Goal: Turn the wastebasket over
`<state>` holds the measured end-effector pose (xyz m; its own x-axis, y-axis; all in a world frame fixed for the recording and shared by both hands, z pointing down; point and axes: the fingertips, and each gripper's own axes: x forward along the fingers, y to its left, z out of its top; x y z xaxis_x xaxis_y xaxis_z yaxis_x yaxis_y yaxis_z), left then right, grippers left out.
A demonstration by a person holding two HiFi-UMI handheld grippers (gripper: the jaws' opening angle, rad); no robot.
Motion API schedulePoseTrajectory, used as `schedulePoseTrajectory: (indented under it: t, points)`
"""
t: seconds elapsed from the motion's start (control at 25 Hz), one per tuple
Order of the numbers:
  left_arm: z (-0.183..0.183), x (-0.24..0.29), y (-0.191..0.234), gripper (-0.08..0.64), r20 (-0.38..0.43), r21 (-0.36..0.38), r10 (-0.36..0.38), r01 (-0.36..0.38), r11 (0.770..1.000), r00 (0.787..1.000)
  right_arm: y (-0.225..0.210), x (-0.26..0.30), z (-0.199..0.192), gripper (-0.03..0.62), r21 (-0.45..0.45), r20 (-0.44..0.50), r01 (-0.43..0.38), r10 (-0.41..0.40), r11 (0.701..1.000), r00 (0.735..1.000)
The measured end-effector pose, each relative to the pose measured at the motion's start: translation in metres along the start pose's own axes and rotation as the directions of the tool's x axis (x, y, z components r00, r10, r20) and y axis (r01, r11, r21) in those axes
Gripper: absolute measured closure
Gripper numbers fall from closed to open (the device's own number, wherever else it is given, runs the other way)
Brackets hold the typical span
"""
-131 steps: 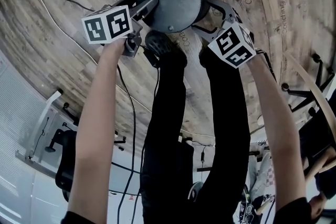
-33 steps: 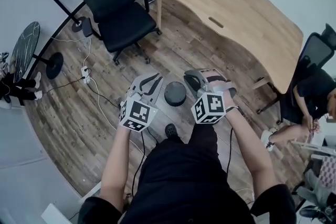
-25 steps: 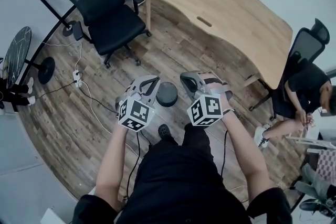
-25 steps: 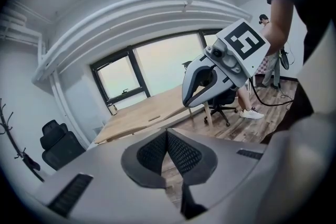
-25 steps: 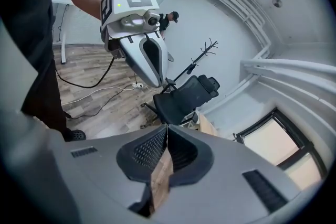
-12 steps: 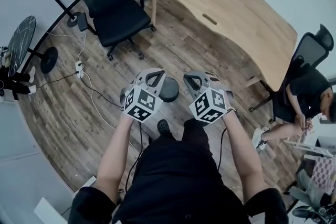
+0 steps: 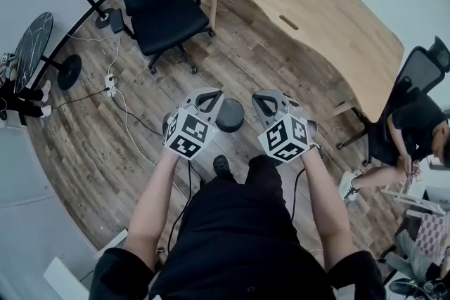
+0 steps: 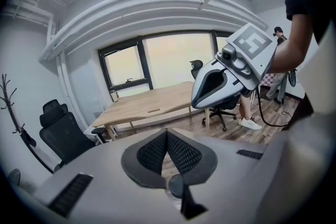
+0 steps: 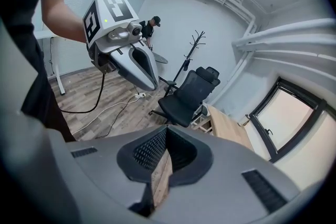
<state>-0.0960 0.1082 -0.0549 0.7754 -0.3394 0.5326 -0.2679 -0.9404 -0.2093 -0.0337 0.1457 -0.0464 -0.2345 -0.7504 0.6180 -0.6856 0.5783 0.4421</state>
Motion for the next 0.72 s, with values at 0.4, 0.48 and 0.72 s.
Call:
schedulePoseTrajectory:
  t: [0.4,0.48,0.72]
  points:
    - [-0.013,-0.01,0.003,0.543,-0.016,-0.008,0.013,-0.013,1.0,1.0,0.007,0.002,0.001,0.56,-0.024,-0.012,-0.001,0.0,1.0,1.0]
    - [-0.014,-0.011,0.004,0.543,-0.014,-0.013,0.013,-0.013,1.0,1.0,0.007,0.004,0.003,0.56,-0.028,-0.012,0.0,-0.001,1.0,1.0]
    - [-0.015,-0.012,0.005,0.543,-0.013,-0.02,0.016,-0.016,1.0,1.0,0.01,0.003,0.004,0.56,-0.03,-0.007,-0.004,0.003,1.0,1.0]
